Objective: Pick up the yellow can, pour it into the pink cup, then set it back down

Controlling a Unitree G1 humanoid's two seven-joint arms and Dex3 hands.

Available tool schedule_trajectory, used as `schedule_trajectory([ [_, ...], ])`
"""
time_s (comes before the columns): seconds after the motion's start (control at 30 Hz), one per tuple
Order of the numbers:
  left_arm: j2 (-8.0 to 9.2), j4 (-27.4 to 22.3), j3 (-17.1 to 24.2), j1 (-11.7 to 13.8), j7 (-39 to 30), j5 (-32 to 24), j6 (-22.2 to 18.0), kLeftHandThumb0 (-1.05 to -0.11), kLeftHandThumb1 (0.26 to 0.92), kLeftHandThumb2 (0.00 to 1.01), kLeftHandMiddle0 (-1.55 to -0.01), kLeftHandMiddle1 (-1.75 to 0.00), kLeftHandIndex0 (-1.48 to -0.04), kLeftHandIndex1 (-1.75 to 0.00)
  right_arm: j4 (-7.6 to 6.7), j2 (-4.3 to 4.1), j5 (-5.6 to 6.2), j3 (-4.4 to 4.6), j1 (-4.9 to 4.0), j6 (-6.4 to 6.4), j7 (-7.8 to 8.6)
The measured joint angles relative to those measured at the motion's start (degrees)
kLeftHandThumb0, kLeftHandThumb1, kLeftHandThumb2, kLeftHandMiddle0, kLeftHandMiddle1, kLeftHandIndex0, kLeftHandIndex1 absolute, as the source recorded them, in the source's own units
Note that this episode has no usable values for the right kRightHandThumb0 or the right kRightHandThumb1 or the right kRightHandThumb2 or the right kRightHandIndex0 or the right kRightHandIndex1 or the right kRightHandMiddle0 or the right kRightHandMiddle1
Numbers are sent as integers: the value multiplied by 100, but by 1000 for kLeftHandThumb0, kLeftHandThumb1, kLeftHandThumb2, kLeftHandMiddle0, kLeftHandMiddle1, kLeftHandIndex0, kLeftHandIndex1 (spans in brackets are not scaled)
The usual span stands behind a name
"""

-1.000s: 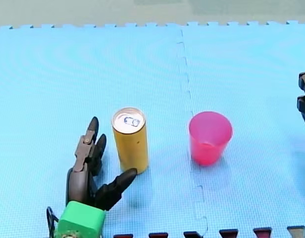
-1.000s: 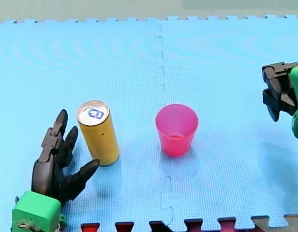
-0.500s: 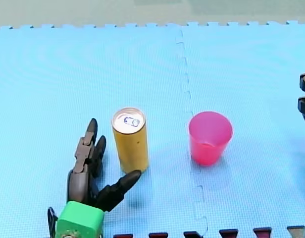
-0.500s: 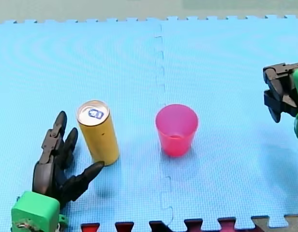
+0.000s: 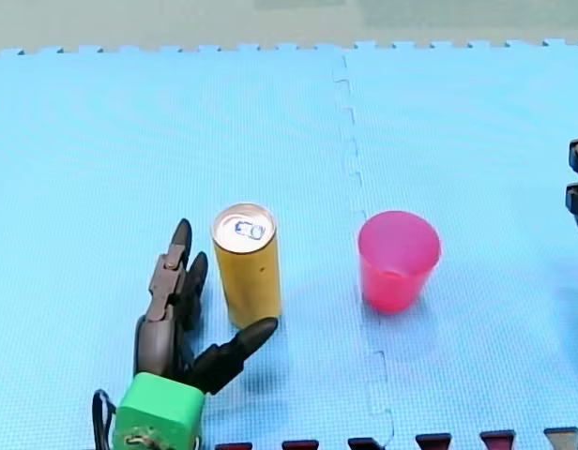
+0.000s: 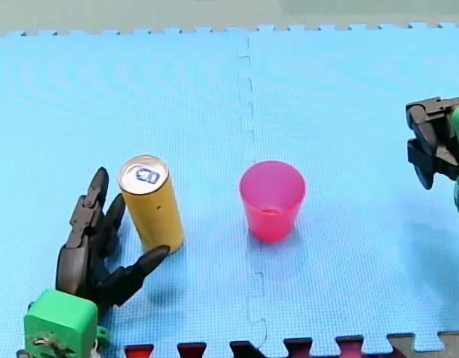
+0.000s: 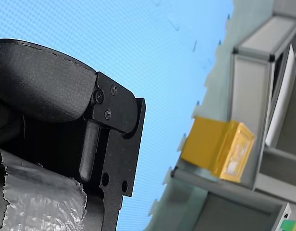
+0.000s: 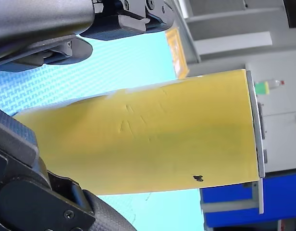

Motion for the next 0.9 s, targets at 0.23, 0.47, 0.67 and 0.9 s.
schedule_trajectory([
  [0.23, 132, 126, -263, -131, 686, 628, 9, -964, 695, 12, -270, -1, -202, -5, -27, -2, -20, 22, 4, -13, -85],
  [0.47, 118, 143, -294, -167, 401, 481, 224, -1009, 736, 16, -280, -4, -215, -5, -43, 2, -20, 31, 25, -47, -115],
  [0.67, 39, 99, -279, -270, 262, 362, 371, -1025, 752, 10, -290, -7, -218, -3, -50, 4, -23, 51, 47, -96, -118],
  [0.9, -34, 73, -278, -322, 118, 245, 491, -1021, 746, 1, -296, -6, -224, -3, -51, 5, -11, 50, 74, -121, -105],
])
